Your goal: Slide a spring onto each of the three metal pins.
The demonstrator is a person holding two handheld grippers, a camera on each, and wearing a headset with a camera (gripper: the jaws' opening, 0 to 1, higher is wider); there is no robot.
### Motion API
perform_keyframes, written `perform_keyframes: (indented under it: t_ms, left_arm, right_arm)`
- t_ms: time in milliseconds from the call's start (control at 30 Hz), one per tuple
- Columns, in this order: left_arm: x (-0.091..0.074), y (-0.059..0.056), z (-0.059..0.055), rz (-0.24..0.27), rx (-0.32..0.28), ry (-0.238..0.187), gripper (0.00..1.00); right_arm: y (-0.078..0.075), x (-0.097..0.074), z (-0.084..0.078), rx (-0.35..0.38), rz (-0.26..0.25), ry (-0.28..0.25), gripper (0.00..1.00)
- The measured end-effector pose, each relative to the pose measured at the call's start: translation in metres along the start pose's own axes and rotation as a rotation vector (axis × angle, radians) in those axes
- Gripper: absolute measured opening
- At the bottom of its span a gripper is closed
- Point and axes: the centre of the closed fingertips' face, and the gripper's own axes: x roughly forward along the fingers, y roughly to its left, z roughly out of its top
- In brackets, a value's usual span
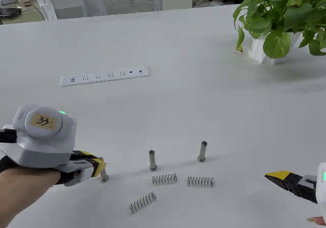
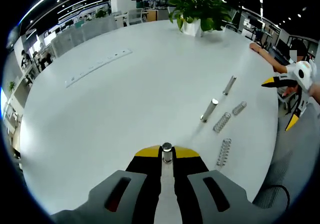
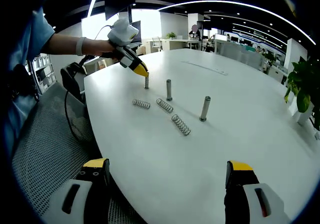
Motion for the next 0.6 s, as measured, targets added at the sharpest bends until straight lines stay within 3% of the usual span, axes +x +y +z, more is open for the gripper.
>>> perform_keyframes:
  t_ms: [600]
  left_arm:
    - [-0.0038, -0.0003, -0.0052, 0.008, -0.006, -0.014, 0.05]
  right_arm:
    - [0.0027, 0.0005, 0.0005, -0.003, 0.005, 0.0, 0.97]
